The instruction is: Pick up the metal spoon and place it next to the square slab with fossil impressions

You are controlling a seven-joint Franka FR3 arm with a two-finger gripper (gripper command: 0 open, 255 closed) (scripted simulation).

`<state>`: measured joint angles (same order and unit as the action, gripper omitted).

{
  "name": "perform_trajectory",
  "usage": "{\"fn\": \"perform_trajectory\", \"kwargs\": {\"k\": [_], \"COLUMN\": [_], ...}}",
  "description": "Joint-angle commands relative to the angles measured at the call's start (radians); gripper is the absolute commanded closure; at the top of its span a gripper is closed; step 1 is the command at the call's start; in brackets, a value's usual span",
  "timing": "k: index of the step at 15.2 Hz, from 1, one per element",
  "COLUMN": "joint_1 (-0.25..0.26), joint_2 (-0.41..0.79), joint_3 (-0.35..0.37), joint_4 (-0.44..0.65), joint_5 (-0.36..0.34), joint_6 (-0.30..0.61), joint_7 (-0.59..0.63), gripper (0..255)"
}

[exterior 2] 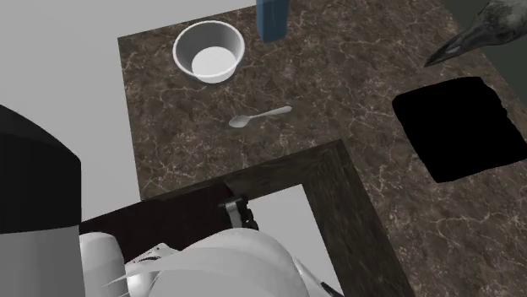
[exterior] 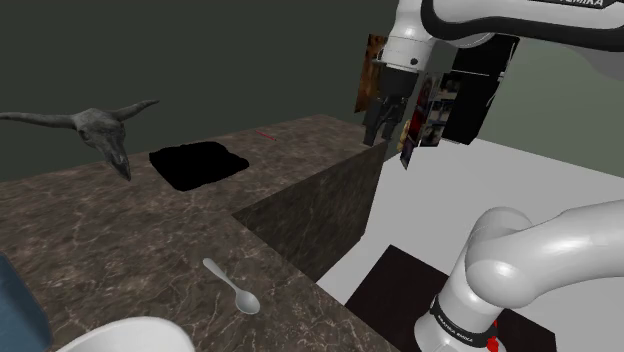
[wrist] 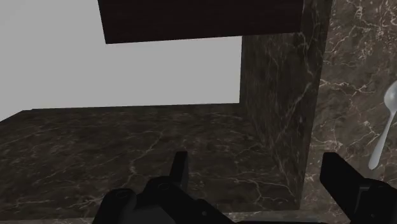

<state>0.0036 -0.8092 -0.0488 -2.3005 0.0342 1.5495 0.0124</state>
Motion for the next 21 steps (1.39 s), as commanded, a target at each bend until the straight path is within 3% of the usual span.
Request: {"fn": "perform_trajectory", "kwargs": {"k": [1, 11, 21], "joint_1": [0.0, 0.064, 0.122], "joint_2": [0.0, 0.185, 0.466], "joint_3": [0.0, 0.144, 0.278], "joint_4": [0.0, -0.064, -0.013], "joint_5": [0.0, 0.117, 0.192], "joint_6": [0.0, 0.205, 0.404], "joint_7": [0.0, 0.142, 0.271], "gripper": [0, 0, 0]}}
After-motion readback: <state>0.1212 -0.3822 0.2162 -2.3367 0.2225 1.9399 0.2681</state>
